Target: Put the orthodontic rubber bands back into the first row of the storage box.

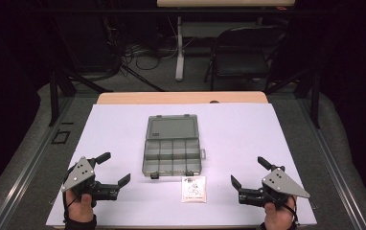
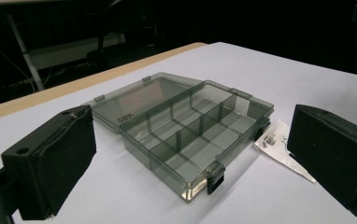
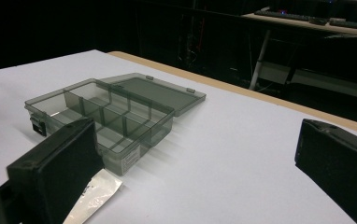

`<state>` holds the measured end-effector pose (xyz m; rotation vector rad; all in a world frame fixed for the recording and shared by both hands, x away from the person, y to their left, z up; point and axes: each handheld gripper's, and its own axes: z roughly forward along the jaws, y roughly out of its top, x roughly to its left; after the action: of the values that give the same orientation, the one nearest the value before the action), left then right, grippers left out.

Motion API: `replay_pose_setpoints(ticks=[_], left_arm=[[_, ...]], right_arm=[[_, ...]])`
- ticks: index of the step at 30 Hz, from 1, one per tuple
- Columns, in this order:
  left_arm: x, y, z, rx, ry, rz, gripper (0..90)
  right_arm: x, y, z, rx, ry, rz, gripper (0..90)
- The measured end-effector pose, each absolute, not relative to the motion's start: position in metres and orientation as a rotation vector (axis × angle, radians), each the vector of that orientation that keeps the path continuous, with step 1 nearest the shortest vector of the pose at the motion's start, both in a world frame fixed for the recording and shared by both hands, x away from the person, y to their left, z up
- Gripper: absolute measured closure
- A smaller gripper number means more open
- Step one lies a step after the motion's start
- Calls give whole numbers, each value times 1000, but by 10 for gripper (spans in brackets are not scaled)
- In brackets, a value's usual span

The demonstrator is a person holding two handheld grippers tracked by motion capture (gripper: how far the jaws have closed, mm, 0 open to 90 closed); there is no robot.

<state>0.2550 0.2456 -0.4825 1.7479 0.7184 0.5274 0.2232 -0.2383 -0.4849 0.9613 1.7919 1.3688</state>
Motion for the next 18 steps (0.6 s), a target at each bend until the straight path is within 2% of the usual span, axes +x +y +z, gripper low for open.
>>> replay_pose_setpoints(ticks=[18], left_arm=[[255, 243, -483, 1759, 716, 515, 15]], right_arm=[[227, -231, -482, 954, 1843, 1393, 0]])
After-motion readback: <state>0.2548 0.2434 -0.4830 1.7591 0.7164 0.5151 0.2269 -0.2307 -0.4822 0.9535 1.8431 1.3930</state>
